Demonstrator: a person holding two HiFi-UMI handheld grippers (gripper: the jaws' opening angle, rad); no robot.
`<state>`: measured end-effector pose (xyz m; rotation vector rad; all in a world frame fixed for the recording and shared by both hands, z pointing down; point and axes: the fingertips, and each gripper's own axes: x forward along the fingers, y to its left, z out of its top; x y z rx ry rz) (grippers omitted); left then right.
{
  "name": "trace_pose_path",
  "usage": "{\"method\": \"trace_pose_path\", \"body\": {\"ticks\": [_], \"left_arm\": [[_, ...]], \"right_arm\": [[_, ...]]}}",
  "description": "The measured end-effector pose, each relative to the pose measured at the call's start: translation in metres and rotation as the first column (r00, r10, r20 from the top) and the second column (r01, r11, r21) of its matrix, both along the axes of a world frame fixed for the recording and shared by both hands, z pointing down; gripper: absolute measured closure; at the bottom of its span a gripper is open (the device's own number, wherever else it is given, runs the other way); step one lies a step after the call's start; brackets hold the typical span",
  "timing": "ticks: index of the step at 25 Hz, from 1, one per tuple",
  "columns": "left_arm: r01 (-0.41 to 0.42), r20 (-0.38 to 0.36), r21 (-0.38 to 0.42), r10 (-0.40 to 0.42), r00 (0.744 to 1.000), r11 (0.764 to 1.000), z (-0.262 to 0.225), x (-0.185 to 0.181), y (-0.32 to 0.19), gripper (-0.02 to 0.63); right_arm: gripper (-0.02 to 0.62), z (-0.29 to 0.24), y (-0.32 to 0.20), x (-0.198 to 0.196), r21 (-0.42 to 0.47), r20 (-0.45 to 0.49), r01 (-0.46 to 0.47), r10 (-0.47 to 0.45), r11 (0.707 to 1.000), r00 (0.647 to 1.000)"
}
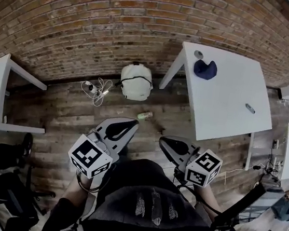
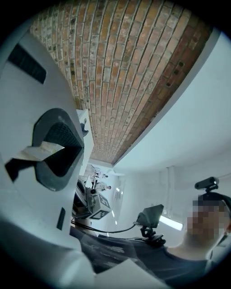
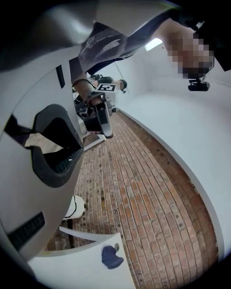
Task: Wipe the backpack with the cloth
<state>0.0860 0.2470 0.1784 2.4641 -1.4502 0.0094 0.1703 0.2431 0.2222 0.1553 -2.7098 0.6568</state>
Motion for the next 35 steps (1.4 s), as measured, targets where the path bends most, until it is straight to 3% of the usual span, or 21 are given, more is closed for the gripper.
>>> {"method": "trace_pose_path", "body": {"ticks": [7,14,23,32,35], "left_arm": [[-0.014,-0.074,0.018,0.015,0.997,1.0,0.004,-0.052,-0.006,0.609],[-0.001,-0.085,0.014,0.002,0.996,1.0,0.005,-0.059,-0.024,0.609],[0.04,0.058,-0.024,-0.038,0.998,0.999,-0.007,-0.056,-0.093,0.609],[0.07,0.209,-0.065,-0.055,0.976,0.995,-0.011,-0.022,-0.17,0.608],[0.088,0.254,-0.082,-0.065,0.965,0.993,-0.01,-0.009,-0.183,0.609]], "right_arm": [[0.597,0.01,-0.021,-0.04,0.072,-0.12,-0.016,0.025,0.997,0.992],[0.597,0.024,-0.07,-0.042,0.216,-0.254,0.0,0.056,0.976,0.966],[0.597,0.038,-0.177,-0.016,0.338,-0.318,0.027,0.088,0.941,0.944],[0.589,0.046,-0.291,0.045,0.351,-0.295,-0.043,0.154,0.935,0.943],[0.457,0.058,-0.331,0.061,0.347,-0.317,-0.073,0.191,0.935,0.929]]}}
